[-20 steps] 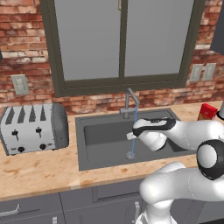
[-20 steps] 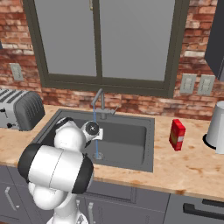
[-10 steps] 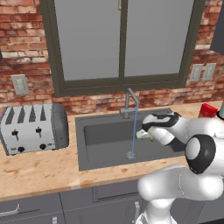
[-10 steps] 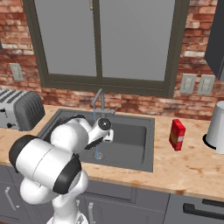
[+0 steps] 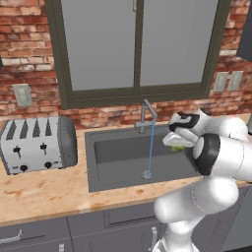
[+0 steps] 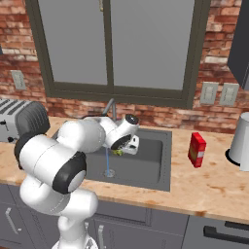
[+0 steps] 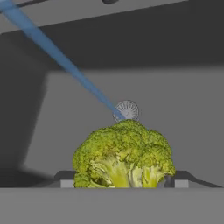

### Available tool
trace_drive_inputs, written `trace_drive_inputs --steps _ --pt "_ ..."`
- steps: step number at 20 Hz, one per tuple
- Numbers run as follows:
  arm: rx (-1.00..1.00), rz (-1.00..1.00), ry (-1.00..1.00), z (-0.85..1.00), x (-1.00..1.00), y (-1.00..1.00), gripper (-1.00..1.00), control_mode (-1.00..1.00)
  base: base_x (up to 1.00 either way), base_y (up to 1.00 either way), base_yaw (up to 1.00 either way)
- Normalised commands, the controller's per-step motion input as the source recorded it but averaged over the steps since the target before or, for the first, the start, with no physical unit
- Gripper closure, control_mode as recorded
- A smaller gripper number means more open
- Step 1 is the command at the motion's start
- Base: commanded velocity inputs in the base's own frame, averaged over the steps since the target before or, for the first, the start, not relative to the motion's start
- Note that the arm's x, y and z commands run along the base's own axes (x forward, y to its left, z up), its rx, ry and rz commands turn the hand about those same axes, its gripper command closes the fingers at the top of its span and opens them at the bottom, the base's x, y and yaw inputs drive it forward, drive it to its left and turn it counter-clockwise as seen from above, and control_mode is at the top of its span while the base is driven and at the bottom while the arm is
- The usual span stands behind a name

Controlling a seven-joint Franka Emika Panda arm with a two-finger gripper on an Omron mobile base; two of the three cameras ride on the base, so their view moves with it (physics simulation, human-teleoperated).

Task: Turn on the sink faucet. Then move the broccoli from the counter to the sink. Turn off the sink. Move the vegetable from the sink to the pot next to the stove. Finally move the pot to the front left burner.

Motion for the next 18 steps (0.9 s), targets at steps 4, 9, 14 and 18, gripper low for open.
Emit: trace_drive_inputs --steps 4,9,14,18 --pt "0.00 0.00 0.17 -0.10 0.01 -0.27 1.00 -1.00 0.00 0.00 0.00" --pt "0.00 0.00 0.08 -0.34 0.00 -0.19 1.00 -1.00 0.00 0.00 0.00" --pt "0.00 0.00 0.01 -0.36 0.00 -0.15 1.00 -1.00 0.00 0.00 0.00" --pt "0.00 0.00 0.00 -0.37 0.00 -0.05 1.00 -1.00 0.00 0.00 0.00"
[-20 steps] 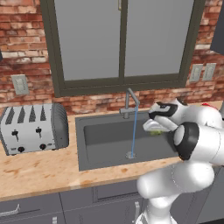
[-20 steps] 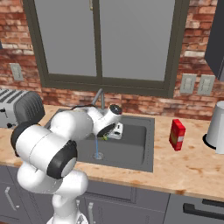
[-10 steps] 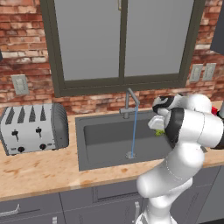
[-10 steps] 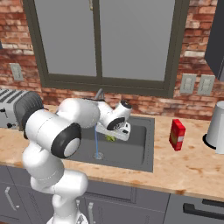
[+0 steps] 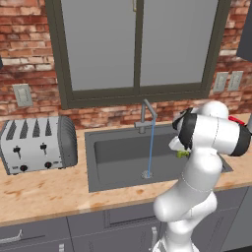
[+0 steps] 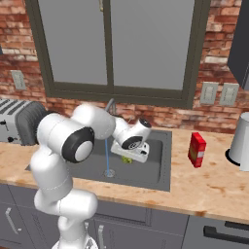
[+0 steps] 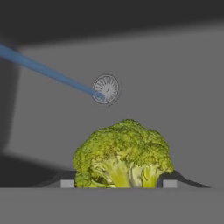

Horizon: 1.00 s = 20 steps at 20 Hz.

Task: Turn on the sink faucet. Then move the broccoli from the counter to the sink. Turn off the sink. Move the vegetable from the sink to the pot next to the stove. Finally move the pot to the front left burner.

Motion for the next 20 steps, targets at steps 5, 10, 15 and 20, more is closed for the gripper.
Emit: trace_drive_inputs --steps 5,10,15,20 --pt "0.00 0.00 0.00 -0.33 0.04 0.00 1.00 -1.00 0.00 0.00 0.00" --pt "0.00 0.00 0.00 -0.25 0.09 0.00 1.00 -1.00 0.00 0.00 0.00" --pt "0.00 -0.01 0.00 -0.16 0.08 0.00 1.00 -1.00 0.00 0.00 0.00" --pt "0.00 0.00 0.00 -0.13 0.04 0.00 1.00 -1.00 0.00 0.00 0.00"
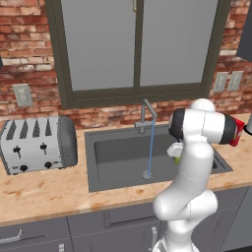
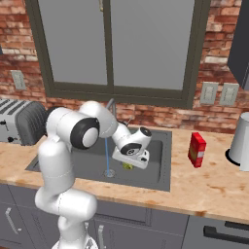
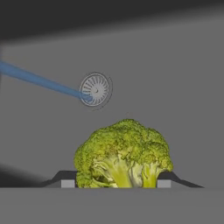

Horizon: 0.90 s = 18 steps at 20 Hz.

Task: Turn on the sink faucet. Then move the broccoli from the counter to the sink. Turn off the sink. Move the vegetable from the sink to the pot next to the stove. Finally move the pot to the front left burner.

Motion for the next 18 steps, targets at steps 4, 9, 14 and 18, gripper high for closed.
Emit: trace_drive_inputs --steps 4,9,14,18 --pt "0.00 0.00 0.00 -0.10 0.03 0.00 1.00 -1.00 0.00 0.00 0.00" --pt "0.00 0.00 0.00 -0.12 0.06 0.03 1.00 -1.00 0.00 0.00 0.00" --pt "0.00 0.00 0.00 -0.10 0.08 0.05 1.00 -1.00 0.00 0.00 0.00" --pt "0.00 0.00 0.00 -0.11 0.11 0.05 1.00 -1.00 0.00 0.00 0.00"
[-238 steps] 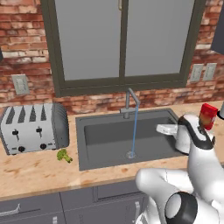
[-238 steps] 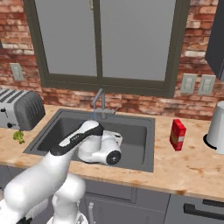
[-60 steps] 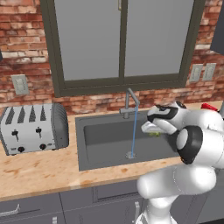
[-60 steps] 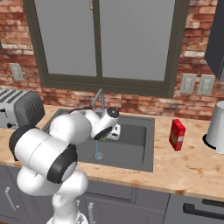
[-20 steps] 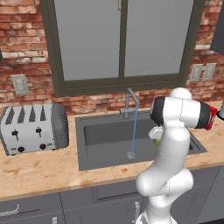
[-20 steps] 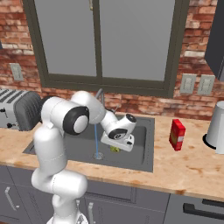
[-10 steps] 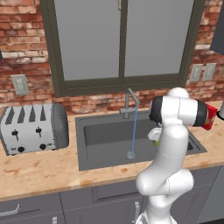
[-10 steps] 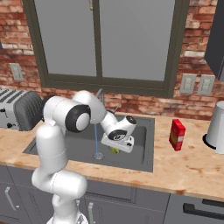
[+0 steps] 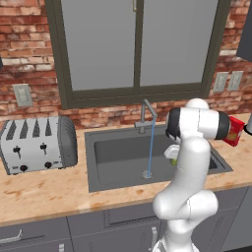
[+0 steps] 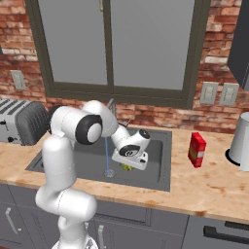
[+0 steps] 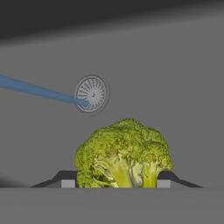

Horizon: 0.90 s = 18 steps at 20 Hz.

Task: Turn on the sink faucet. Then move the broccoli from the counter to the sink. Turn off the sink. Move the vegetable from the sink to the pot next to the stove. Finally move the pot to the front left burner.

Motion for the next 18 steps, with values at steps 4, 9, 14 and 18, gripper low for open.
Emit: trace_drive_inputs --steps 4,9,14,18 --pt "0.00 0.00 0.00 -0.12 0.12 0.04 1.00 -1.00 0.00 0.00 0.00" --pt "0.00 0.00 0.00 -0.13 0.13 0.03 1.00 -1.00 0.00 0.00 0.00" --pt "0.00 0.00 0.00 -0.17 0.14 0.01 1.00 -1.00 0.00 0.00 0.00" --pt "0.00 0.00 0.00 -0.16 0.17 0.00 1.00 -1.00 0.00 0.00 0.00"
